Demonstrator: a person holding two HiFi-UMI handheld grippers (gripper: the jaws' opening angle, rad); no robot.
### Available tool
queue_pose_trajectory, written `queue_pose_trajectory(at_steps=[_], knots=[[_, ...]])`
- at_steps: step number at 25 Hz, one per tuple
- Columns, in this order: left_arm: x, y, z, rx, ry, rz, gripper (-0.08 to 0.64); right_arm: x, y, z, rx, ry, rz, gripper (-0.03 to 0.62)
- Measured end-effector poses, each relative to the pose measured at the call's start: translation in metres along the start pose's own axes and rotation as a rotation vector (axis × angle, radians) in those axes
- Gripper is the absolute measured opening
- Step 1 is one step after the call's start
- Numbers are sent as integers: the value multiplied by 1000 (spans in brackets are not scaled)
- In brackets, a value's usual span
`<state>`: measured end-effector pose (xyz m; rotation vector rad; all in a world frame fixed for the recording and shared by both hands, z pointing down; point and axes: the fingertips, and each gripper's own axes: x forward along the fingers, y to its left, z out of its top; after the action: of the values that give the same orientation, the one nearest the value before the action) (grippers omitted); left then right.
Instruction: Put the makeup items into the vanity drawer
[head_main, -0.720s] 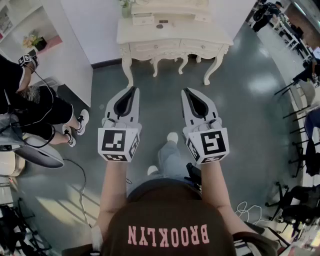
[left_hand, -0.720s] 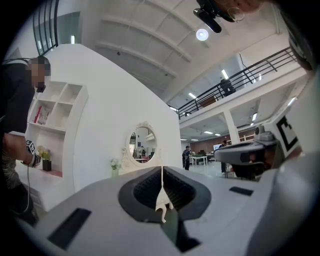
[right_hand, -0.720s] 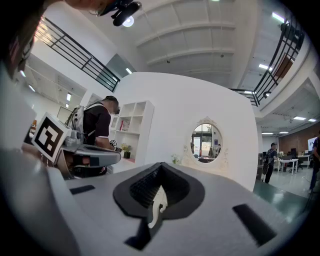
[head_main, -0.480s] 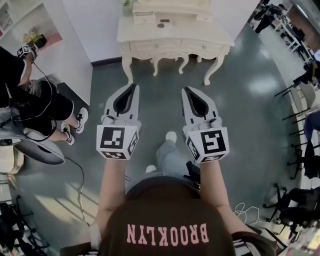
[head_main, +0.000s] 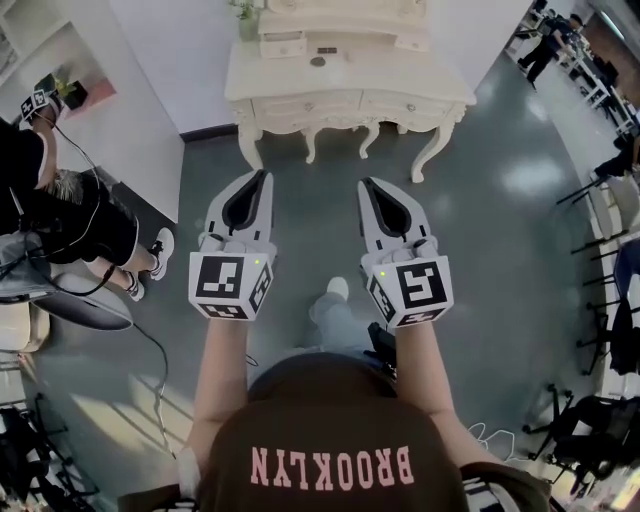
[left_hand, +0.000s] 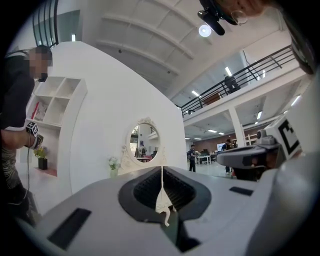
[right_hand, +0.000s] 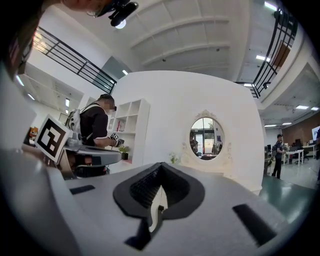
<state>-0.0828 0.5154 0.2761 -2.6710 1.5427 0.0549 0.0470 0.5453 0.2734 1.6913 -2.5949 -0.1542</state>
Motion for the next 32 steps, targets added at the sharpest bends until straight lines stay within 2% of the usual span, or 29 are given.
queue_pose_trajectory(at_steps=[4, 11, 16, 24, 32], knots=[[54, 8, -5, 7, 11, 19, 9, 41, -39, -5, 34, -13, 40, -8], [149, 25, -7, -8, 27, 87, 8, 116, -112, -3, 7, 3, 97, -8], [199, 29, -10, -1, 36, 121, 9, 155, -151, -9, 12, 2, 136, -8], [242, 46, -21, 1, 63, 146, 9, 196, -180, -26, 24, 23, 156, -8], [297, 81, -35, -5, 73, 139, 9, 245, -207, -48, 16, 55, 129, -8]])
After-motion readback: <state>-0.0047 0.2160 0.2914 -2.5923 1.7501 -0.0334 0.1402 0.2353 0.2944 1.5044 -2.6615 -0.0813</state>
